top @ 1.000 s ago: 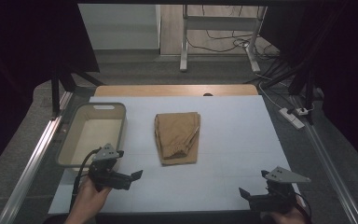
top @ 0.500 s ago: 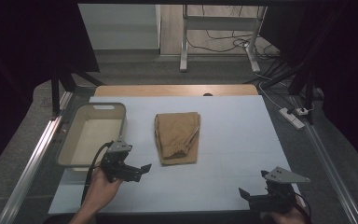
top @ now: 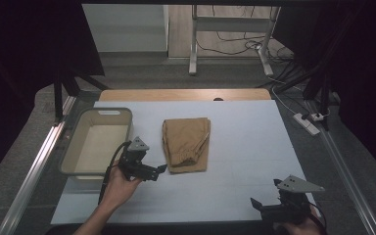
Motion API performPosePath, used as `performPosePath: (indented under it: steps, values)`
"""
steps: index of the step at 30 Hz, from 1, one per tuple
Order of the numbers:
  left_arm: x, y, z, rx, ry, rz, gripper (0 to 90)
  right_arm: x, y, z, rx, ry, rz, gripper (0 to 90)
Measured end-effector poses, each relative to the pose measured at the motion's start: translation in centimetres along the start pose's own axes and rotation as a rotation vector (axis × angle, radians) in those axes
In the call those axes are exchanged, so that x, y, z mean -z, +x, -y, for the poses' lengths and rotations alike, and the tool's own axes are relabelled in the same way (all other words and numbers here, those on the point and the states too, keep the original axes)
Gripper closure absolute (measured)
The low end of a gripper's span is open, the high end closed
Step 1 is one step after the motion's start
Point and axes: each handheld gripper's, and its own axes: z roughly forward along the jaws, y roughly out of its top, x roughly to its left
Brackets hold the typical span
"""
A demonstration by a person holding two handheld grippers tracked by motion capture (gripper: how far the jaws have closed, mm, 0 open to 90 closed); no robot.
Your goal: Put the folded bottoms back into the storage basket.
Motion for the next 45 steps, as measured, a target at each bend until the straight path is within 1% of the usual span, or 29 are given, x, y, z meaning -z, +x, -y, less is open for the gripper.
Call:
performPosePath:
  steps: [1,2,3,4,8,10,11,12,14,15,16,20,21,22,23,24,25,28,31,33,35,38,40,41,42,43,45]
  values:
    - [0.0,0.0,0.0,0.000,0.000,0.000,0.0,0.0,0.0,0.0,0.001,0.001,0.000,0.7]
    - [-0.2,0.2,0.0,0.009,0.003,0.002,0.0,0.0,0.0,0.0,0.001,0.001,0.000,0.7]
    - [-0.8,0.4,-0.2,0.020,0.012,0.002,0.0,0.0,0.0,0.0,0.003,0.003,0.000,0.7]
    - [-0.8,0.4,-0.2,0.020,0.012,0.002,0.0,0.0,0.0,0.0,0.003,0.006,0.000,0.7]
    - [-1.9,0.8,-0.5,0.032,0.031,-0.007,0.0,-0.1,0.1,0.0,0.003,0.007,0.001,0.7]
    - [-2.4,0.9,-0.8,0.033,0.037,-0.011,0.0,-0.1,0.1,0.0,0.003,0.008,0.001,0.7]
    - [-2.9,1.1,-1.0,0.028,0.048,-0.020,0.0,0.0,0.1,0.0,0.006,0.009,0.000,0.7]
    - [-2.9,1.1,-1.0,0.028,0.048,-0.020,0.0,0.0,0.1,0.0,0.006,0.009,0.000,0.7]
    - [-3.4,1.2,-1.2,0.023,0.055,-0.026,0.0,0.0,0.1,0.0,0.007,0.008,0.000,0.7]
    - [-4.0,1.4,-1.4,0.025,0.062,-0.031,0.0,0.0,0.1,0.0,0.006,0.008,0.001,0.7]
    - [-4.0,1.4,-1.4,0.025,0.062,-0.031,0.0,0.0,0.1,0.0,0.006,0.008,0.001,0.7]
    - [-5.1,1.8,-1.7,0.032,0.077,-0.035,0.0,0.0,0.1,0.0,0.007,0.009,0.000,0.7]
    - [-5.8,2.1,-1.8,0.039,0.086,-0.040,0.0,-0.1,0.1,0.0,0.006,0.009,0.000,0.7]
    - [-5.8,2.1,-1.8,0.039,0.086,-0.040,0.0,-0.1,0.1,0.0,0.006,0.009,0.000,0.7]
    - [-6.1,2.2,-1.8,0.040,0.091,-0.040,0.0,-0.1,0.1,0.0,0.006,0.010,0.000,0.8]
    - [-6.8,2.3,-1.8,0.040,0.106,-0.046,0.0,0.0,0.1,0.0,0.008,0.009,-0.002,0.8]
    - [-6.8,2.3,-1.8,0.040,0.106,-0.046,0.0,0.0,0.1,0.0,0.008,0.008,-0.002,0.7]
    - [-7.7,2.5,-1.7,0.046,0.123,-0.049,0.0,0.0,0.0,0.0,0.005,0.006,-0.004,0.8]
    - [-8.5,2.7,-1.4,0.045,0.146,-0.053,0.0,0.0,0.0,0.0,0.004,0.004,-0.005,0.8]
    - [-9.0,2.8,-1.2,0.047,0.160,-0.048,0.0,0.0,0.0,0.0,0.004,0.004,-0.005,0.8]
    - [-9.5,2.9,-1.1,0.053,0.173,-0.052,0.0,0.0,0.1,0.0,0.007,0.006,-0.005,0.8]
    - [-10.3,2.8,-0.9,0.055,0.212,-0.055,0.0,0.1,0.1,0.0,0.014,0.003,-0.010,0.8]
    - [-10.4,2.5,-0.9,0.029,0.214,-0.073,0.0,0.1,0.1,0.1,0.014,-0.003,-0.008,0.8]
    - [-10.4,2.4,-0.8,0.030,0.209,-0.076,0.0,0.1,0.1,0.1,0.014,-0.003,-0.008,0.8]
    - [-10.3,2.3,-0.8,0.022,0.208,-0.072,1.1,0.1,0.1,0.1,0.013,-0.005,-0.009,0.8]
    - [-10.1,2.2,-0.9,0.014,0.204,-0.058,7.7,0.1,0.1,0.1,0.014,-0.003,-0.010,0.8]
    - [-9.9,2.1,-0.9,0.011,0.203,-0.053,17.4,0.1,0.1,0.1,0.016,-0.004,-0.010,0.8]
